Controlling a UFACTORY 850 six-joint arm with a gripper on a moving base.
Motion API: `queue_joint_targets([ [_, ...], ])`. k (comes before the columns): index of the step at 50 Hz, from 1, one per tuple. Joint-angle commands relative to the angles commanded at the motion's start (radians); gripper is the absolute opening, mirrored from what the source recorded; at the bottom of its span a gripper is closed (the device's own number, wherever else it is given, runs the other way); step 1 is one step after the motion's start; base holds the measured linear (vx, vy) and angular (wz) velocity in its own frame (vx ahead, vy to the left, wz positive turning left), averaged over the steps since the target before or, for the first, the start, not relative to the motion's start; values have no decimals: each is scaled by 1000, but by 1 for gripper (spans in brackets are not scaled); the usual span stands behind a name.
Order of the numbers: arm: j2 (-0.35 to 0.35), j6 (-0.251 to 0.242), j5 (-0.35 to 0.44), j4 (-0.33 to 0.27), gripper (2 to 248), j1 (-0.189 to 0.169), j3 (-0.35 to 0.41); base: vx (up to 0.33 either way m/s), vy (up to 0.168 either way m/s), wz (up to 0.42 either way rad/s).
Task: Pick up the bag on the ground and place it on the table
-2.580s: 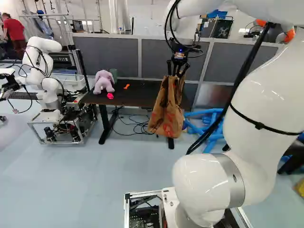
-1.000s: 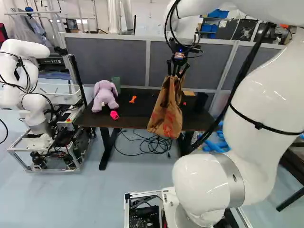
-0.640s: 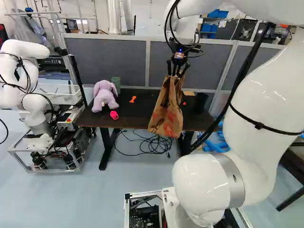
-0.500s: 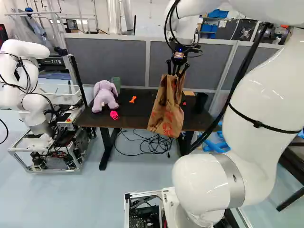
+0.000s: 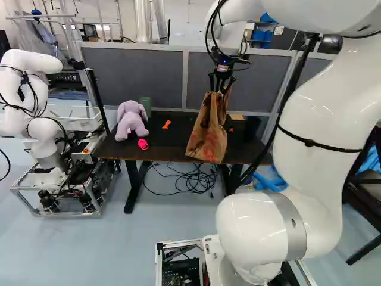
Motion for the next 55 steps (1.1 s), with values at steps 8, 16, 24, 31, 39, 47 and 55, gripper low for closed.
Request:
queue_joint_targets([
  [8, -32, 0, 4, -25, 21, 3, -36, 0, 0, 0],
  [16, -62, 0, 4, -47, 21, 13, -72, 0, 0, 0],
  [24, -90, 0, 5, -64, 21, 33, -105, 0, 0, 0],
  [31, -115, 0, 11, -70, 21, 52, -134, 0, 0, 0],
  [39, -142, 0, 22, -72, 21, 71, -164, 0, 0, 0],
  [47, -178, 0, 32, -72, 21, 85, -188, 0, 0, 0],
  [55, -213, 0, 34, -72, 21, 94, -208, 0, 0, 0],
])
